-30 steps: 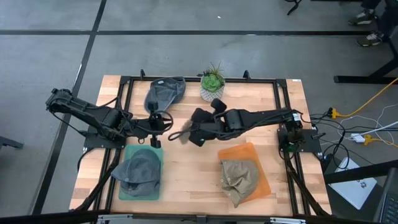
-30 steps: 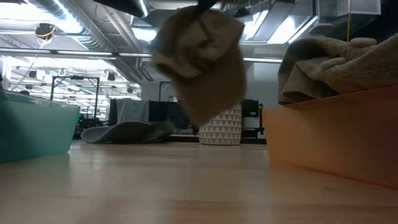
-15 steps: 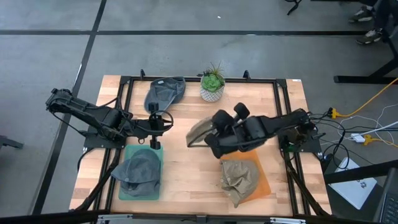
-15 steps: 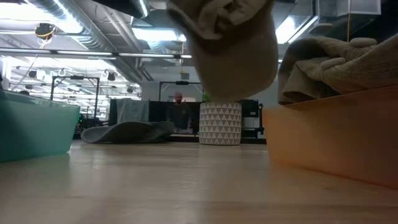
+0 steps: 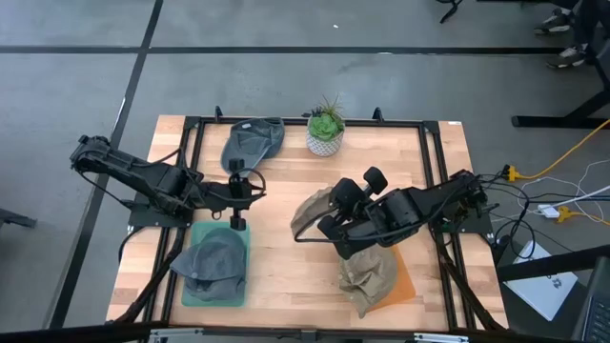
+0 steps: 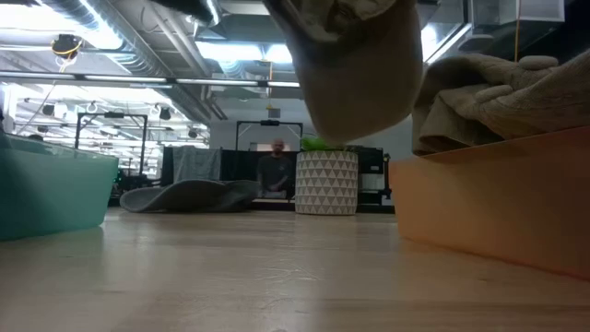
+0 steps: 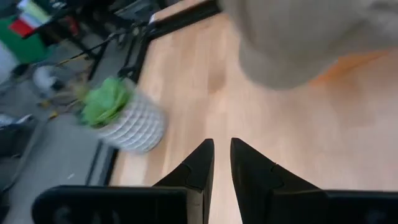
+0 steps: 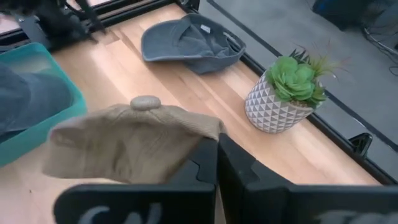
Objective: Pick & Place hat
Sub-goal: Put the brown cap into the orange bin
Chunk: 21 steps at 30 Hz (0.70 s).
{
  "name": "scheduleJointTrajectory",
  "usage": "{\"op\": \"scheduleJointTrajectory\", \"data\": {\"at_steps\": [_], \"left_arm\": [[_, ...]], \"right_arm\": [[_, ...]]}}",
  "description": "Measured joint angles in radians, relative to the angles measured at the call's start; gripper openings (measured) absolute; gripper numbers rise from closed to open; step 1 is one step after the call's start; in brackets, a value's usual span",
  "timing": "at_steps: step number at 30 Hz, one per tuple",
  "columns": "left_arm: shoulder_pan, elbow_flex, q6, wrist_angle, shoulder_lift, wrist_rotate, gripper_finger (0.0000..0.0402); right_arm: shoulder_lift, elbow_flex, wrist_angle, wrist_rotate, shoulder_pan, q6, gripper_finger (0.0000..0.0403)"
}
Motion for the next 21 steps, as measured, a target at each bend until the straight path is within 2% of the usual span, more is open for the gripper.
{"op": "scheduleJointTrajectory", "data": {"at_steps": [4,6,9,13,21], "left_arm": [[0.0,0.0,0.055,0.139,0.0,0.112,0.0049],[0.0,0.0,0.061,0.239,0.0,0.132,0.0049],[0.006,0.002,0.069,0.352,0.01,0.121,0.0049],[0.026,0.002,0.109,0.41,0.057,0.103,0.0064],[0.034,0.0,0.136,0.563,0.153,0.027,0.0139]], "right_arm": [[0.001,0.0,0.006,0.037,-0.008,0.022,0.0003],[0.001,0.0,0.016,0.04,-0.013,0.018,0.0004],[0.001,0.0,0.035,0.04,-0.018,0.013,0.0004],[0.006,0.0,0.082,0.051,-0.018,-0.024,0.0004],[0.04,0.0,0.163,0.055,-0.037,-0.089,0.0004]]}}
